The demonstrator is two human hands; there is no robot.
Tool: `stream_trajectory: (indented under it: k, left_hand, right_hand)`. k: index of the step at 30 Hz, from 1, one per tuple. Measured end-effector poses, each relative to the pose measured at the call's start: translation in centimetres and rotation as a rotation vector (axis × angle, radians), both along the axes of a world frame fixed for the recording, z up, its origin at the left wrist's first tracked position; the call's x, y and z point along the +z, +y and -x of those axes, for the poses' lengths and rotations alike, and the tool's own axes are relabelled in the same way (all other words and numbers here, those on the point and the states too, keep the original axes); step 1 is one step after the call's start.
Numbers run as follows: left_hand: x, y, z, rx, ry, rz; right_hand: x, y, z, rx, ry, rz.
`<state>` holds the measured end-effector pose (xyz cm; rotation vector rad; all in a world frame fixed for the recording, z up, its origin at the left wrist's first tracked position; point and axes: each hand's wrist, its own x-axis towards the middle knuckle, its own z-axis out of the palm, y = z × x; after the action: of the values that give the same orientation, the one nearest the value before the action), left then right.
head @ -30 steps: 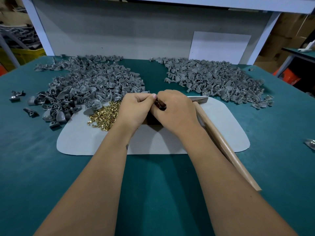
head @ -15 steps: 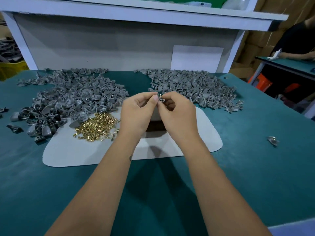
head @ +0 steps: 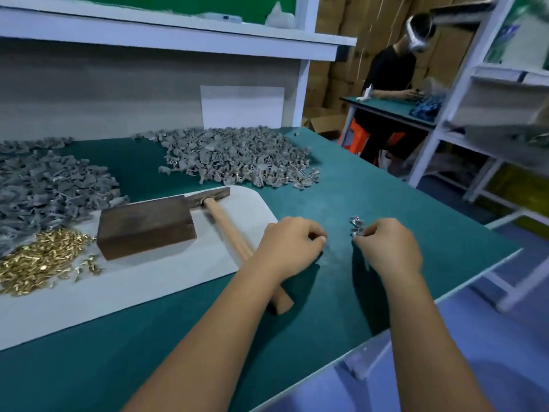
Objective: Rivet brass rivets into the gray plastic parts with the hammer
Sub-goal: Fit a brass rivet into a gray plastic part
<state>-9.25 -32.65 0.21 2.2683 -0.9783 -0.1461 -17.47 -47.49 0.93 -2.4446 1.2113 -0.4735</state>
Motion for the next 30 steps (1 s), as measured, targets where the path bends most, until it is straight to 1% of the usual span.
stream_trajectory:
  k: [2, 3, 5, 7, 10, 12, 14, 17, 20, 22, 25, 28, 29, 30]
  left_hand:
    - [-0.3, -0.3, 0.1, -0.005, 0.009, 0.006]
    - [-0.1, -0.2, 0.1, 0.004, 0.030, 0.060]
    - [0.7, 0.4, -0.1, 0.052, 0.078, 0.242]
    - [1.9, 2.1, -0.7, 0.130, 0.083, 0.408]
    - [3.3, 7.1, -2.5, 0.251, 0.057, 0.550]
    - [3.7, 11.9, -3.7, 0.382, 0.027, 0.601]
    - [3.7, 16.8, -4.7, 0.528, 0.014, 0.645]
    - [3.6, 23.4, -6.0, 0.705, 0.059, 0.691]
    - [3.0, 28.2, -7.2, 0.833, 0.110, 0.611]
    - [2.2, 30.2, -8.1, 0.886, 0.073, 0.497]
    - [1.2, 31.8, -9.5, 0.980, 0.004, 0.256]
    - [0.1, 32.4, -10.4, 0.972, -0.029, -0.055]
    - [-0.4, 32.4, -10.5, 0.956, -0.058, -0.116]
    - [-0.9, 32.3, -10.5, 0.955, -0.092, -0.136]
  right_hand:
    - [0.3, 0.5, -0.1, 0.004, 0.018, 0.030]
    - [0.7, 1.2, -0.5, 0.006, -0.009, 0.075]
    - [2.0, 3.7, -1.7, 0.051, -0.129, 0.168]
    - [3.4, 7.1, -3.6, 0.197, -0.287, 0.202]
    - [4.7, 12.5, -6.9, 0.436, -0.420, 0.153]
    - [4.7, 16.2, -9.0, 0.588, -0.451, 0.118]
    - [3.9, 19.8, -10.8, 0.729, -0.432, 0.135]
    - [1.9, 24.1, -12.8, 0.898, -0.367, 0.287]
    - [0.6, 26.5, -14.0, 0.965, -0.348, 0.398]
    - [-0.1, 27.3, -14.2, 0.952, -0.369, 0.401]
    - [-1.1, 27.3, -13.8, 0.942, -0.424, 0.407]
    - [-1.6, 26.8, -13.4, 0.959, -0.483, 0.401]
    - [-1.5, 26.7, -13.3, 0.958, -0.500, 0.404]
    - [-1.5, 26.7, -13.2, 0.958, -0.512, 0.408]
